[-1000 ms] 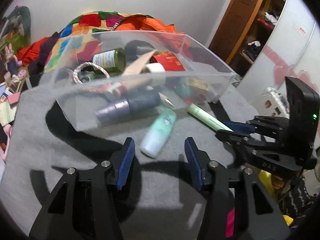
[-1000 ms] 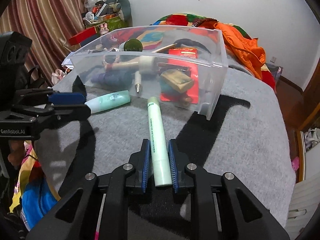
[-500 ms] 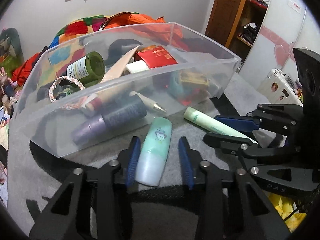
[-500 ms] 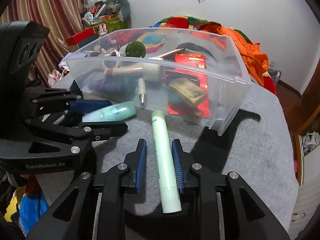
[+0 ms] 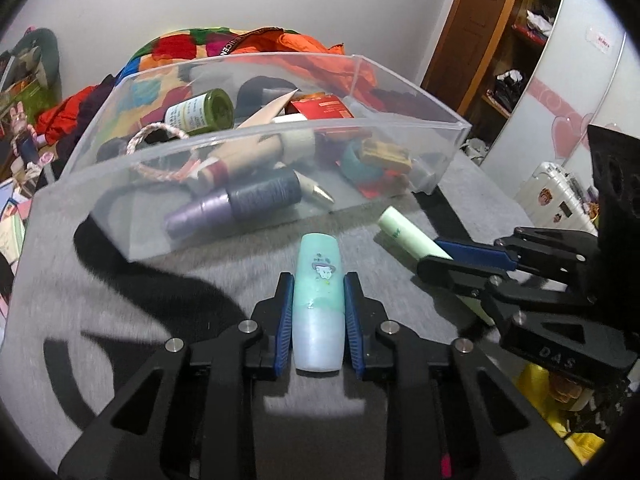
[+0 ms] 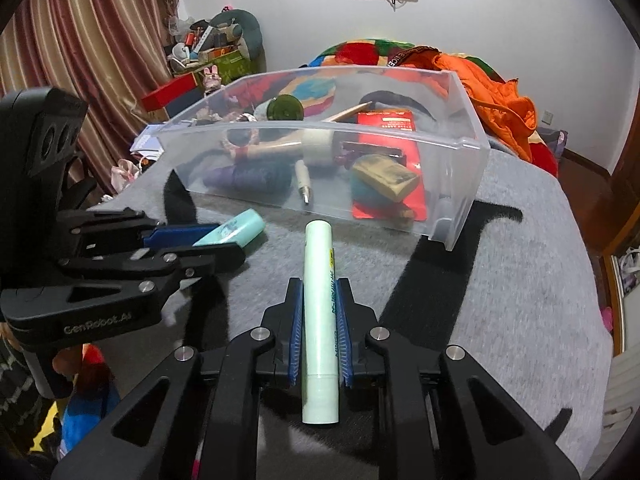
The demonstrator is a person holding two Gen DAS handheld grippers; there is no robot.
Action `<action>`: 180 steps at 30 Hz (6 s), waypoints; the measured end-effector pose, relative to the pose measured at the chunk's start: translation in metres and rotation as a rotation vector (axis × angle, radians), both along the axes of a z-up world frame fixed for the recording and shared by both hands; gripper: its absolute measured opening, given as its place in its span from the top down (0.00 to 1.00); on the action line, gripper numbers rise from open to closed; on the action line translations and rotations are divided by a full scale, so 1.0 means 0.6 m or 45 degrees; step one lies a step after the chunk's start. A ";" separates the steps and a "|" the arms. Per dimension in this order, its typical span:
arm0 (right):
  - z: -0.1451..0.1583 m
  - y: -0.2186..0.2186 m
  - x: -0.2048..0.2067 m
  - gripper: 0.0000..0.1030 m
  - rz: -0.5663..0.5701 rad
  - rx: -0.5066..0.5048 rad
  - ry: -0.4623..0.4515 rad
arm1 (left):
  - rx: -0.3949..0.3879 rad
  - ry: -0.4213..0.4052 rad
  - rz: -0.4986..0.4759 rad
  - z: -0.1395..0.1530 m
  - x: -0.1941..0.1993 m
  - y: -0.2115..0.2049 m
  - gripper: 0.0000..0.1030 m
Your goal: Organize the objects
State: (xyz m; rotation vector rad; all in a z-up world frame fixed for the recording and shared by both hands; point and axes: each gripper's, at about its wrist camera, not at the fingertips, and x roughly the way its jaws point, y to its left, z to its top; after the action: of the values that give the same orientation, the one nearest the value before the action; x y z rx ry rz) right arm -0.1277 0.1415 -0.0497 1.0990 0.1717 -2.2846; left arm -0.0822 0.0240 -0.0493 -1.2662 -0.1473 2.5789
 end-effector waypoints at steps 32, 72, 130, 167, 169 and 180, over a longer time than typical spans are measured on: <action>0.125 -0.001 0.003 0.86 -0.008 -0.144 0.213 | 0.052 0.228 0.091 0.124 0.022 -0.040 0.77; 0.136 -0.055 -0.122 0.85 -0.022 -0.054 0.274 | 0.056 0.181 0.149 0.093 -0.139 -0.077 0.77; 0.136 0.007 0.033 0.18 -0.091 -0.147 0.275 | 0.010 0.304 0.246 0.120 0.053 -0.056 0.13; 0.133 0.008 0.040 0.18 -0.085 -0.167 0.249 | 0.012 0.306 0.275 0.122 0.059 -0.065 0.11; 0.132 0.008 0.040 0.18 -0.087 -0.171 0.243 | 0.009 0.311 0.281 0.121 0.060 -0.065 0.10; 0.132 0.009 0.039 0.18 -0.086 -0.178 0.233 | 0.005 0.296 0.265 0.118 0.060 -0.060 0.09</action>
State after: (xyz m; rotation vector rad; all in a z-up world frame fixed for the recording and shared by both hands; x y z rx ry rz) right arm -0.1040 0.1471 0.0297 0.8368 0.0460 -2.4170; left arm -0.0460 -0.0117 0.0216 -0.9850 -0.2500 2.8775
